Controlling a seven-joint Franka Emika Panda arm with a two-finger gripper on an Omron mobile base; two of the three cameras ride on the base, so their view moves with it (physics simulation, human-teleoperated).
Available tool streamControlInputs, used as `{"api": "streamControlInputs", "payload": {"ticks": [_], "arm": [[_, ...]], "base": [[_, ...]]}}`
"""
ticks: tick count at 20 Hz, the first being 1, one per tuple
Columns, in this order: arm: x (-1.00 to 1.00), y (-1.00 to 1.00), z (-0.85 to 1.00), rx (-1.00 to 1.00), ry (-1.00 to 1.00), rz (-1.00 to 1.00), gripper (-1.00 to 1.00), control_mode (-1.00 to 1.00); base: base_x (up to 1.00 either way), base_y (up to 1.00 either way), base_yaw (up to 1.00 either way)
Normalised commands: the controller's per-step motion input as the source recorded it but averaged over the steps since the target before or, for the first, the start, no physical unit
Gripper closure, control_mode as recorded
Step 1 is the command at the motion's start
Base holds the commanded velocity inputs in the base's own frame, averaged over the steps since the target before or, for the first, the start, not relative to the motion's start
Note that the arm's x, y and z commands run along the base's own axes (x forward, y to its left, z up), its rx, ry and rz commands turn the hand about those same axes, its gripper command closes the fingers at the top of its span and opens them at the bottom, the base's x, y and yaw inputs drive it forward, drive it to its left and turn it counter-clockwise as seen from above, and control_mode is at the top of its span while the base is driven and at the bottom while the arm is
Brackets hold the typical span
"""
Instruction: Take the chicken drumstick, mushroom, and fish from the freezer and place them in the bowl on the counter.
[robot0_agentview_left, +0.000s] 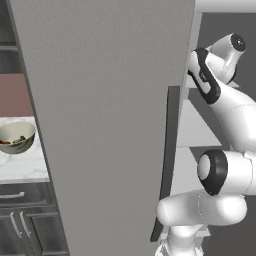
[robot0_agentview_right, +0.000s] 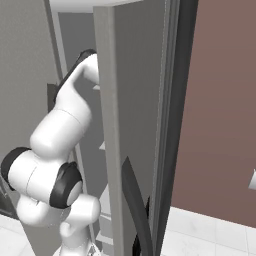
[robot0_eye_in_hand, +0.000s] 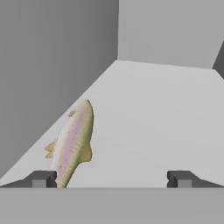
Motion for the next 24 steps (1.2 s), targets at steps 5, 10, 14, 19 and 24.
{"api": "streamControlInputs", "payload": {"ticks": [5,10,14,19,24], "arm": [[-0.15,0.32,-0.16,-0.07,-0.01,0.00,-1.00,-1.00],[-0.37,0.23,-0.13,-0.02,-0.10,0.00,-1.00,-1.00],[0.30,0.19,-0.07,0.00,-0.01,0.00,-1.00,-1.00],[0.73,0.08,-0.13,0.00,0.02,0.00,-1.00,-1.00],[0.78,0.00,-0.09,-0.01,0.10,0.00,-1.00,-1.00]], "base": [[0.00,0.00,0.00],[0.00,0.00,0.00],[0.00,0.00,0.00],[0.00,0.00,0.00],[0.00,0.00,0.00]]}}
